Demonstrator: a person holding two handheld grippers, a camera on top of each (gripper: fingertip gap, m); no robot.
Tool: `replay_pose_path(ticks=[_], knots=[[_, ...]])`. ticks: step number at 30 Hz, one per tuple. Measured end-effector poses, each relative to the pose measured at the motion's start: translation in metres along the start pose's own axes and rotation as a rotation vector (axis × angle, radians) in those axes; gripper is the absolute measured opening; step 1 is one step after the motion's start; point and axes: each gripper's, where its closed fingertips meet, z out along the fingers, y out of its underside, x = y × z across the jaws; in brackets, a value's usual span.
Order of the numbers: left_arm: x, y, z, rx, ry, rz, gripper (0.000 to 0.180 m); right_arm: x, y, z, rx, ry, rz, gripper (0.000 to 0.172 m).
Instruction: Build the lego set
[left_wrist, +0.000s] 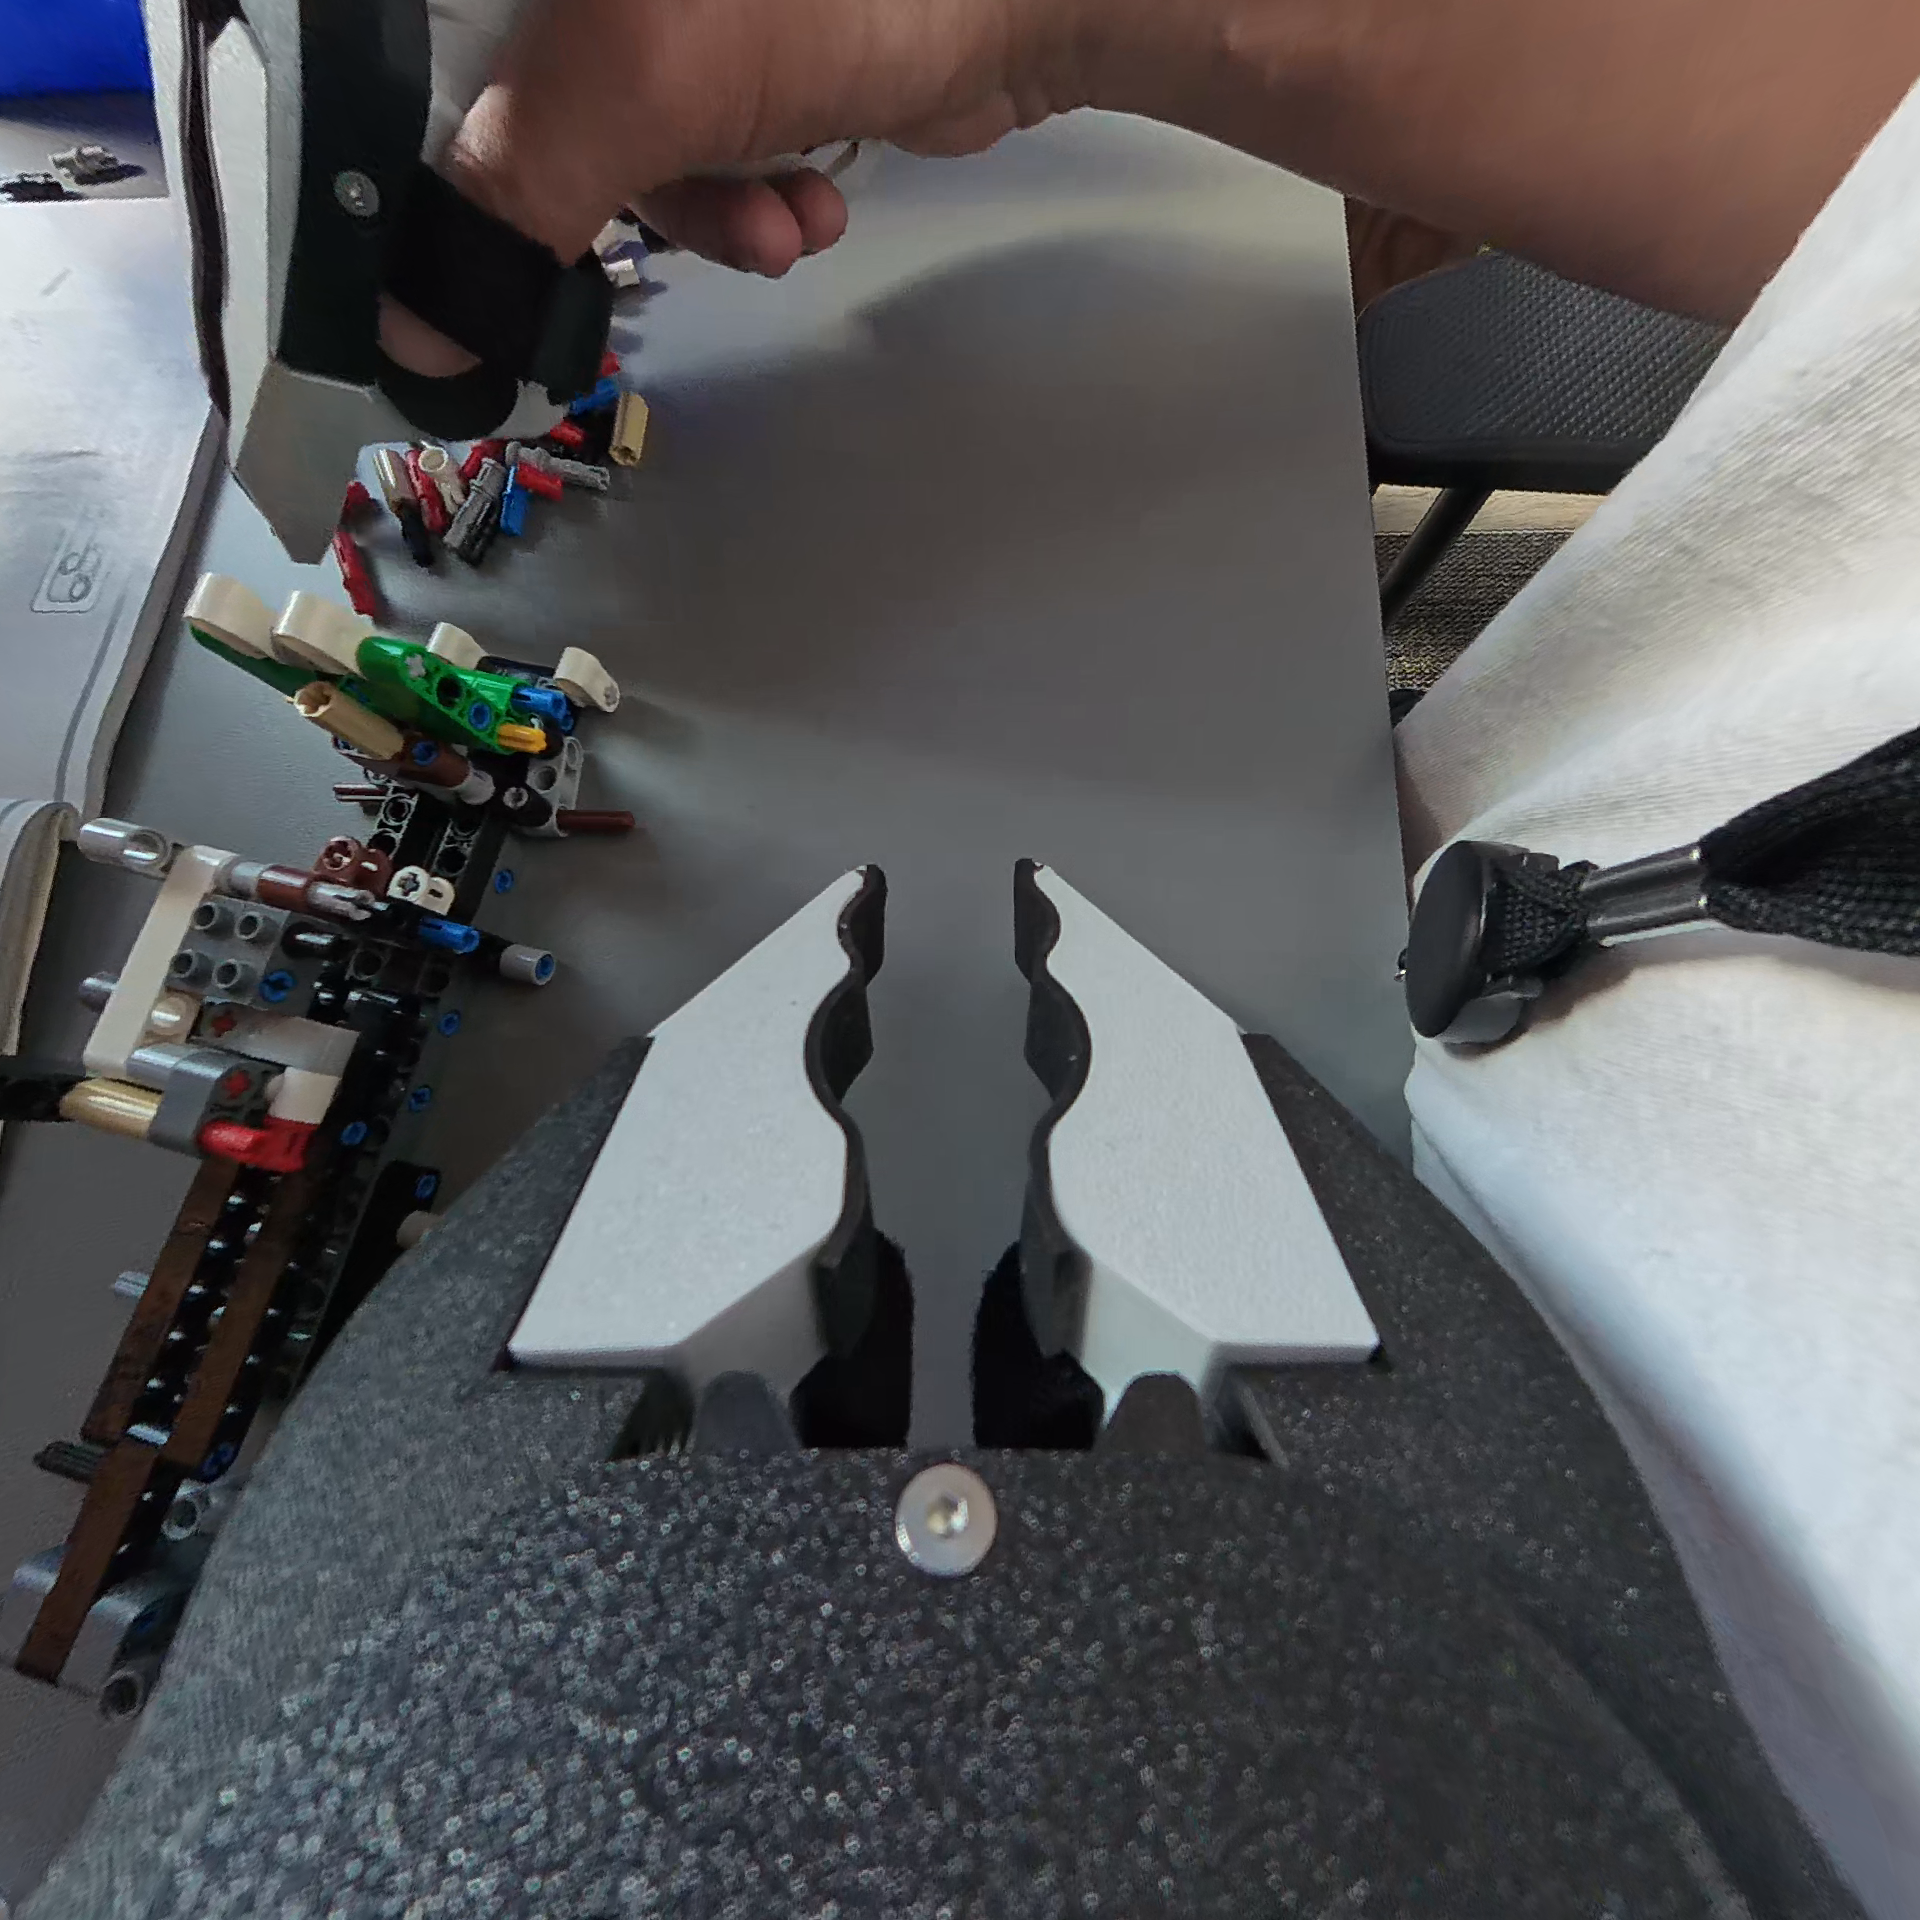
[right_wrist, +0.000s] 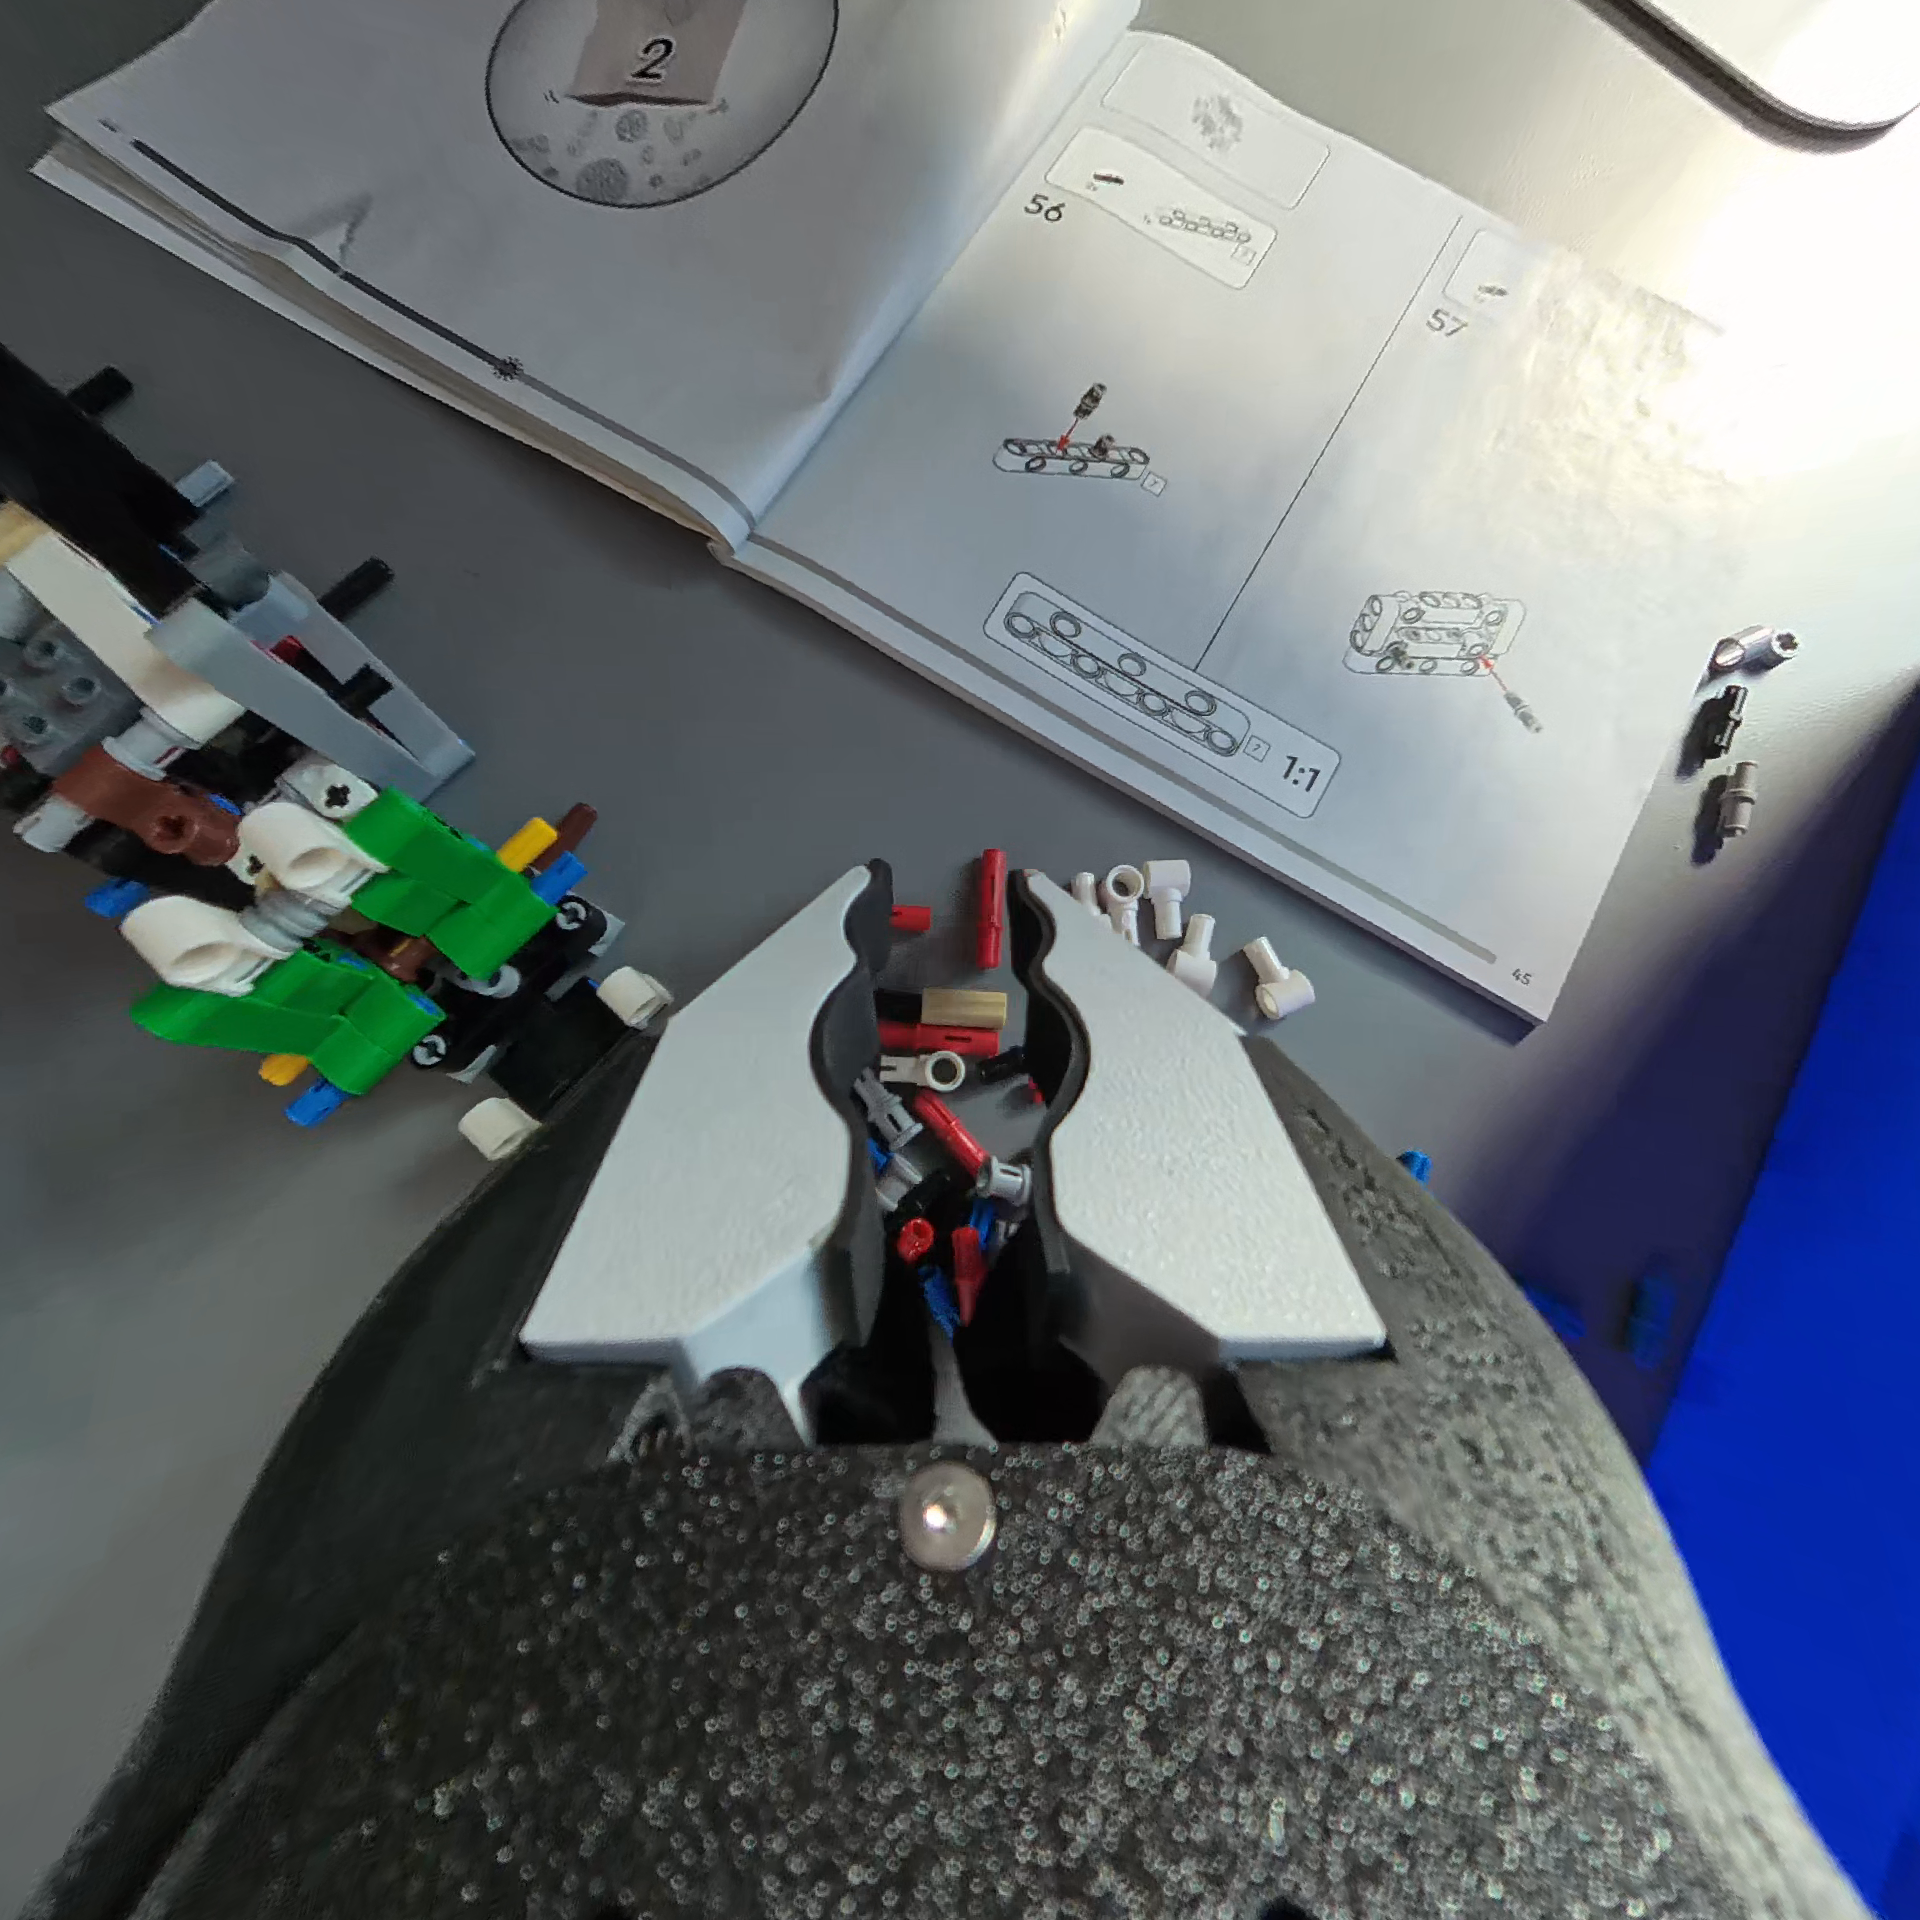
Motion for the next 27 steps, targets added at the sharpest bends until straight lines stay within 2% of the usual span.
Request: replay_pose_path(ticks=[7, 10, 14, 19, 21, 27], knots=[[0.003, 0.001, -0.001, -0.003, 0.004, -0.001, 0.022, -0.015, 0.002, 0.003, -0.023, -0.101, 0.04, 0.05], [0.003, 0.001, 0.0, -0.003, 0.008, 0.0, 0.023, -0.01, 0.009, 0.003, -0.048, -0.042, -0.001, 0.049], [0.004, -0.001, 0.0, -0.002, 0.01, 0.013, 0.022, -0.006, 0.014, -0.002, -0.048, -0.016, -0.001, 0.033], [0.004, -0.002, 0.0, 0.001, 0.012, 0.017, 0.023, 0.002, 0.02, -0.009, -0.056, 0.015, 0.003, 0.028], [0.004, -0.002, 0.0, -0.001, 0.012, 0.02, 0.023, -0.004, 0.013, -0.011, -0.021, -0.018, 0.01, 0.027], [0.006, -0.003, 0.0, 0.002, 0.013, 0.026, 0.023, -0.008, -0.003, 0.005, 0.004, -0.032, 0.007, 0.034]])
